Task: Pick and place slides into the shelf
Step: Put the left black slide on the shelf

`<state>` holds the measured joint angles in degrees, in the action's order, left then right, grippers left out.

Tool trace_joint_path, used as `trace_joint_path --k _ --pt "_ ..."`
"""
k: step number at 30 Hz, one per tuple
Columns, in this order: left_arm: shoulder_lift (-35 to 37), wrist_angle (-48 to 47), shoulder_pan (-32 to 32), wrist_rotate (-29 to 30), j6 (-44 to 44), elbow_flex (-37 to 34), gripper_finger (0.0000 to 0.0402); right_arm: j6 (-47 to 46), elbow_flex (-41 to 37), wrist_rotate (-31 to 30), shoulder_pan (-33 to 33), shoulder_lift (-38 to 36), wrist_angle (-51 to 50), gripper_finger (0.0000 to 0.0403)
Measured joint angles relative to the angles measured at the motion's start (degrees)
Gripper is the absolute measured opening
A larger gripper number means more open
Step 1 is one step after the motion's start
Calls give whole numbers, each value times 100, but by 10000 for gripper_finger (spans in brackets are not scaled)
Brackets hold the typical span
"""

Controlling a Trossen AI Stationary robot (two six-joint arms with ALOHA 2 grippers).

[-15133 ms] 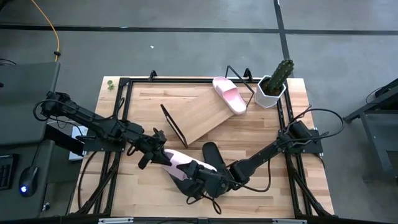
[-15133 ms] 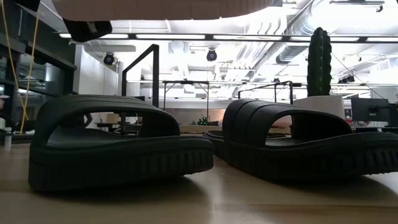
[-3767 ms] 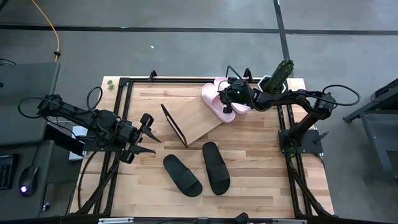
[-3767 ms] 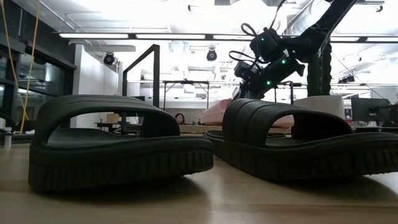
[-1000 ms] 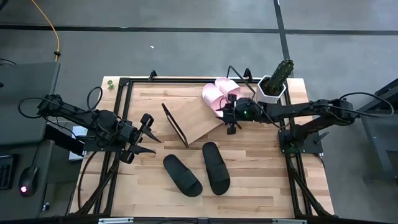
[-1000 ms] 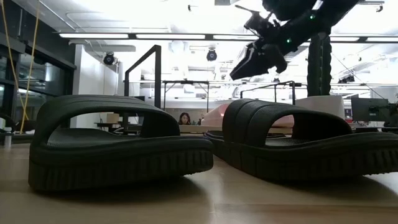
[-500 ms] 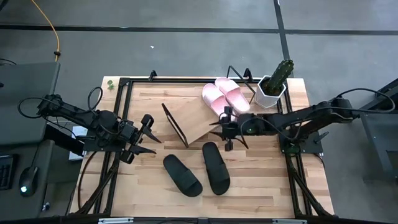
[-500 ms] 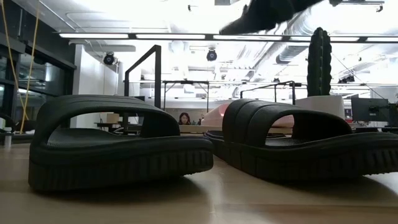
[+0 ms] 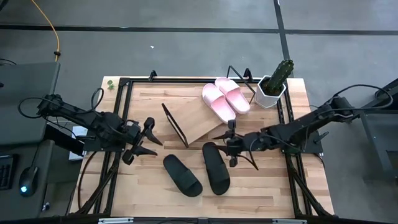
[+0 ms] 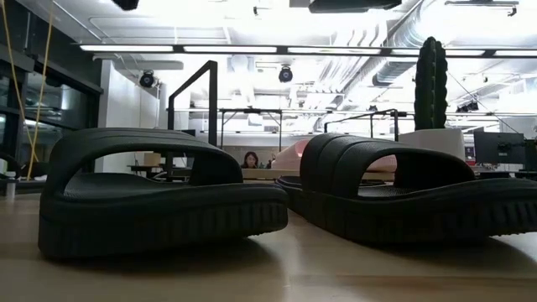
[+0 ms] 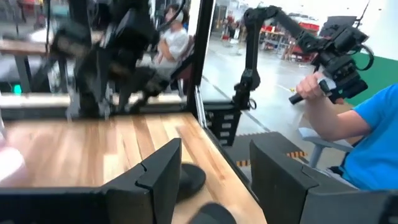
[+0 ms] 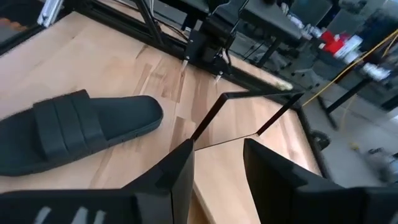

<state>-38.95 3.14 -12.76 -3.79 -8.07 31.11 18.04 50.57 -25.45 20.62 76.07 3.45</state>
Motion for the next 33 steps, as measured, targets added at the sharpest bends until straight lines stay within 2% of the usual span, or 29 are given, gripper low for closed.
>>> trace_joint_path --k 6,15,33 --pt "-260 -303 -2 46 -483 0 175 360 0 -396 184 0 153 129" --pt "-1044 -288 -2 149 -1041 0 175 558 0 -411 200 2 203 129" --pt "-2557 24 -2 94 -2107 0 175 137 0 -453 491 0 334 129"
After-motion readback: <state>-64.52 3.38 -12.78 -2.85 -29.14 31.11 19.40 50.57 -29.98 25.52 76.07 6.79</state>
